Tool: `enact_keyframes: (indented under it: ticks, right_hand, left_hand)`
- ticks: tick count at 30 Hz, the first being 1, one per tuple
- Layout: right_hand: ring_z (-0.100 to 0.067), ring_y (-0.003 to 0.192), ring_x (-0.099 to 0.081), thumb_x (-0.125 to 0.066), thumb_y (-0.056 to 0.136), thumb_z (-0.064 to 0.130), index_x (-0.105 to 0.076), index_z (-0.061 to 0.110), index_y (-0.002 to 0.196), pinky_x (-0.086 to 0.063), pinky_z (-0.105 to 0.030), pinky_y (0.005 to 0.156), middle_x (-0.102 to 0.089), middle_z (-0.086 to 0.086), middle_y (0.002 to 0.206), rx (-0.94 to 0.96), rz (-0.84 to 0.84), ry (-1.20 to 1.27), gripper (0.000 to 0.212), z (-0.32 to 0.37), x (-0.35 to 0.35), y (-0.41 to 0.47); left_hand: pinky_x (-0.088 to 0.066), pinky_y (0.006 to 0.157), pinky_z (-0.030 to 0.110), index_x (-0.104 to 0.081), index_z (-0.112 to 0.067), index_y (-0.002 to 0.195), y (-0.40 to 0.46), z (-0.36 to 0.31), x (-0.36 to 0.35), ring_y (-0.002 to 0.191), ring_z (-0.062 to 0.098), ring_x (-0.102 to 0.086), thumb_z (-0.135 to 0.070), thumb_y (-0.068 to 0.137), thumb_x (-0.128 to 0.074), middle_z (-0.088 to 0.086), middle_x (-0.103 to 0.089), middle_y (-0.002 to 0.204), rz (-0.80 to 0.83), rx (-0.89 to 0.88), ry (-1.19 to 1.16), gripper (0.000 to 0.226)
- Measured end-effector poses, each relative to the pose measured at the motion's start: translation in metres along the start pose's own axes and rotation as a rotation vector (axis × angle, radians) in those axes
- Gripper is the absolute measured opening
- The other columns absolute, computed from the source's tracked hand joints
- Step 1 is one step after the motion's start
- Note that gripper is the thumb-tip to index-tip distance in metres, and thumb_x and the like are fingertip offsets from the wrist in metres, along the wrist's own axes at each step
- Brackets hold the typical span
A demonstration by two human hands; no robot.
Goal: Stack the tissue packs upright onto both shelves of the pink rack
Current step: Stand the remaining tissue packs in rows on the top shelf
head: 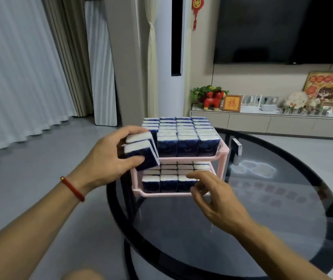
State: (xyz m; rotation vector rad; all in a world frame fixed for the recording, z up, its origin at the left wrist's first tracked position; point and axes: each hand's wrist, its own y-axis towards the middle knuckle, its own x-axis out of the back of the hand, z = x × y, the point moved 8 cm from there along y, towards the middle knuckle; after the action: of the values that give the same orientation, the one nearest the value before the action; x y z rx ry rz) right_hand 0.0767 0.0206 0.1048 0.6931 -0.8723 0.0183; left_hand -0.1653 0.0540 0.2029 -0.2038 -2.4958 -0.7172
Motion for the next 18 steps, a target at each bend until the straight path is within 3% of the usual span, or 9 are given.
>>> enact_keyframes:
  ticks: [2, 6, 10, 14, 18]
  right_hand:
    - [-0.007, 0.088, -0.061, -0.057, 0.1, 0.027, -0.055, 0.033, 0.129, -0.056, -0.023, 0.073, -0.051, 0.027, 0.099, 0.004, -0.004, 0.009, 0.03, 0.001, -0.002, 0.002]
    - [-0.011, 0.085, -0.061, -0.057, 0.099, 0.023, -0.056, 0.035, 0.128, -0.057, -0.03, 0.069, -0.05, 0.029, 0.105, 0.013, -0.011, 0.023, 0.031, 0.002, -0.004, 0.005]
    - [-0.009, 0.085, -0.062, -0.059, 0.098, 0.02, -0.056, 0.038, 0.125, -0.057, -0.029, 0.067, -0.05, 0.034, 0.109, -0.031, -0.04, 0.018, 0.033, -0.003, -0.001, 0.005]
    - [-0.001, 0.089, -0.062, -0.06, 0.097, 0.018, -0.056, 0.038, 0.124, -0.059, -0.027, 0.07, -0.048, 0.041, 0.111, -0.052, -0.05, 0.022, 0.033, -0.005, 0.0, 0.005]
    - [-0.003, 0.1, -0.062, -0.063, 0.093, 0.01, -0.06, 0.028, 0.125, -0.059, -0.031, 0.076, -0.053, 0.027, 0.127, 0.015, -0.125, -0.05, 0.037, 0.003, 0.004, 0.008]
  left_hand:
    - [-0.052, 0.101, 0.023, -0.062, -0.033, 0.126, 0.016, -0.003, 0.015, 0.115, 0.01, -0.067, 0.004, 0.08, -0.08, -0.007, -0.07, 0.123, -0.015, -0.012, 0.011, 0.062]
    - [-0.053, 0.086, 0.012, -0.063, -0.023, 0.126, 0.045, 0.0, 0.014, 0.104, 0.002, -0.068, 0.013, 0.082, -0.073, -0.006, -0.069, 0.117, 0.009, 0.007, 0.031, 0.058]
    - [-0.057, 0.079, 0.021, -0.062, -0.025, 0.124, 0.067, 0.018, -0.002, 0.098, 0.009, -0.066, 0.01, 0.081, -0.074, -0.011, -0.065, 0.111, 0.048, 0.061, 0.133, 0.056]
    - [-0.058, 0.091, 0.03, -0.06, -0.027, 0.13, 0.08, 0.034, -0.01, 0.109, 0.012, -0.06, 0.0, 0.081, -0.078, -0.008, -0.06, 0.118, 0.03, 0.05, 0.242, 0.058]
    - [-0.051, 0.107, 0.043, -0.056, -0.027, 0.143, 0.083, 0.051, -0.017, 0.127, 0.016, -0.048, -0.012, 0.083, -0.081, -0.008, -0.048, 0.14, 0.053, 0.021, 0.391, 0.067]
